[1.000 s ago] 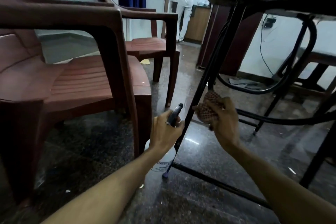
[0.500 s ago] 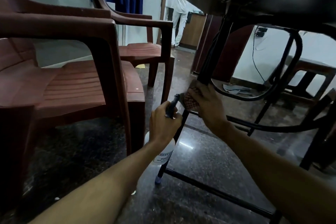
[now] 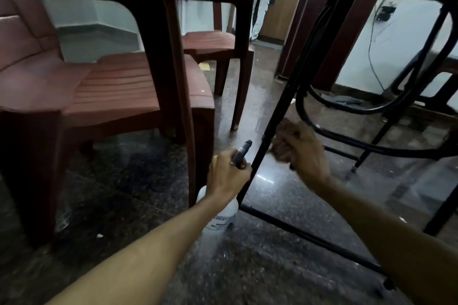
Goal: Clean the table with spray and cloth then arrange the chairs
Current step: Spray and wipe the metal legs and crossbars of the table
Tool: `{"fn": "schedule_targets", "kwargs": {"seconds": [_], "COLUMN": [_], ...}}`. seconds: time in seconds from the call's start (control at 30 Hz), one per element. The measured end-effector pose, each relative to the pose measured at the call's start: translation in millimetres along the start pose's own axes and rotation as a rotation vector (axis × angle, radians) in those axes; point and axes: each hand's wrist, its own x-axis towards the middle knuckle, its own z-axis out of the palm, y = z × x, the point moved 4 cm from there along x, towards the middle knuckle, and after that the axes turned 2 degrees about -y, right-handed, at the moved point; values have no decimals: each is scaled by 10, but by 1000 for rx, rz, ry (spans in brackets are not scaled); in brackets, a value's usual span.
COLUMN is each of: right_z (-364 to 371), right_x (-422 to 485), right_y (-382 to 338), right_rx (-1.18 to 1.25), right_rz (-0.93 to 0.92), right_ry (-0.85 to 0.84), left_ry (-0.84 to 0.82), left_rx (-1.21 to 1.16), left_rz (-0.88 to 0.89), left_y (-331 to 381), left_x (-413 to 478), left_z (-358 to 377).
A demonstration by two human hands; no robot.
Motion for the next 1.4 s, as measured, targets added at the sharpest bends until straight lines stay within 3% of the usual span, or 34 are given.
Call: {"fn": "schedule_targets", "kwargs": {"seconds": [0.07,0.2,0.23,0.3,0.37,0.53,0.67,0.83,0.97,1.13,1.27,1.4], "right_z": [-239,-326,-228,24,223,567,1288,1668,2107,1755,2012,1887], "right_x": [99,425,394,192,44,-127,-743,-881,-1587,-1179,-1469,-1544], "right_y": [-47,-125,-115,-172,-173,-180,-330,-394,-488,-327,-328,-221], "right_rx": [-90,-8,73,15,-4,34,-106,-263,-271,-197,-264,-195], "right_rz": [56,47,41,-74,-49,103,-77,-30,-159,29,-120,-8], "right_ry": [165,314,282,141,20,42,-303,-279,-586,-258,-431,-352], "left_ry": [-46,-124,-135,-134,-137,-132,-50,-29,-88,-68,-78,-72], "left_rx": [49,157,173,201,205,215,188,182,142,215,247,254], "left_rz": [-59,-155,-180,-222,-222,-205,-237,-222,-222,-270,-232,-258], "left_y": [-155,-473,-537,-653,-699,-929,-1075,-1259,-1406,-1574,-1576,-1563], "left_x": [-71,-276,-311,-380,-406,-445,-529,-630,-793,-808,-921,-859], "left_z": [63,183,196,215,215,247,204,187,136,136,189,191]}}
